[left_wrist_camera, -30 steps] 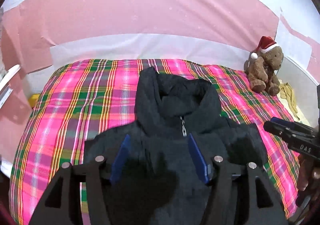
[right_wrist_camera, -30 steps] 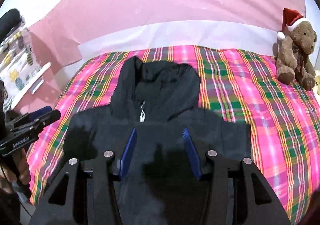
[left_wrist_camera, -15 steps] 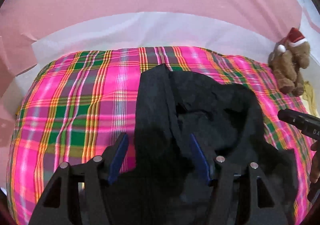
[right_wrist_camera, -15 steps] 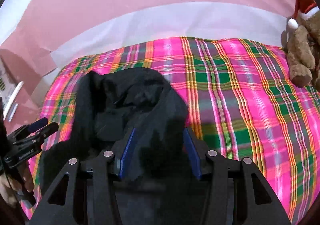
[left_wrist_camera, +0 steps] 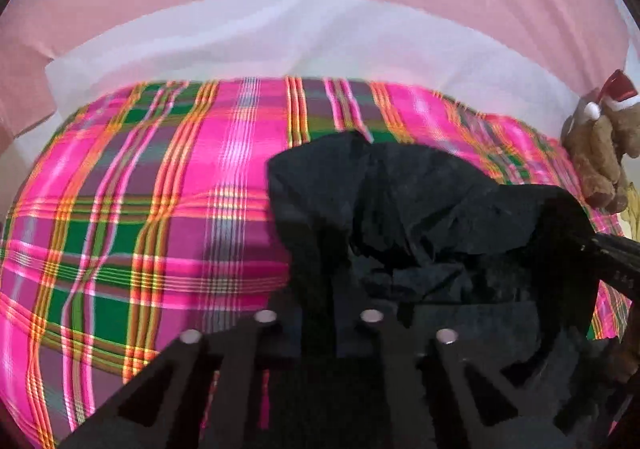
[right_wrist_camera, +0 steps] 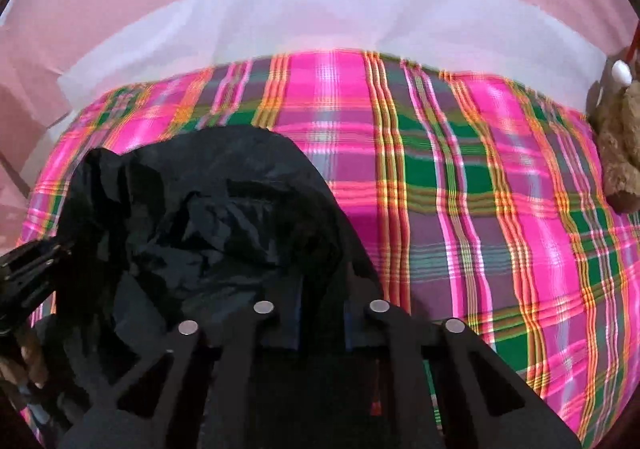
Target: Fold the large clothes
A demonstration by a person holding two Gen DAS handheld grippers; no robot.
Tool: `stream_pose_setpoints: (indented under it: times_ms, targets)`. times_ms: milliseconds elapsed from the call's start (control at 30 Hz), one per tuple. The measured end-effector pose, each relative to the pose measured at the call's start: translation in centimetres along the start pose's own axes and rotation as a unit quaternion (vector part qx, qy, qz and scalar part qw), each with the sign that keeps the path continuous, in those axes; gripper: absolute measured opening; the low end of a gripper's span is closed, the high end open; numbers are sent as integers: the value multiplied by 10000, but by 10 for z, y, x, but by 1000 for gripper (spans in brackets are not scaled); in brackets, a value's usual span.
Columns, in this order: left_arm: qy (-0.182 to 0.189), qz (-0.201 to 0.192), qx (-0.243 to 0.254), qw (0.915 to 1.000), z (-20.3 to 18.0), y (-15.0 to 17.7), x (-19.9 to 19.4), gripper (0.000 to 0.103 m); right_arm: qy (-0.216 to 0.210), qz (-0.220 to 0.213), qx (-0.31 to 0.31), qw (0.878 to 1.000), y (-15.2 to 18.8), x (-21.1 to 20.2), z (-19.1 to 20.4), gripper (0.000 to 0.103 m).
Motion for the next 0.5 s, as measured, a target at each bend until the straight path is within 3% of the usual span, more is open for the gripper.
stream_pose_setpoints:
  times_ms: [267,500]
  targets:
    - [464,-688,-422,9957,28,16,-96,7,-311,-796,-157,9962,18,-86,30,9]
    - [886,-1108,-684,9875,59,76,-189,7,-681,-1385,-69,9880,90,-180,55,9]
Point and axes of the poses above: each gripper's, at about its wrist camera, not at the fingertips, and x roughly the way its jaws point, z to its left, y to its underside, the point moved 3 cm from there along x, roughly the way its jaws point, and after that the axes turned 14 degrees about -y, right-handed, at the moved point
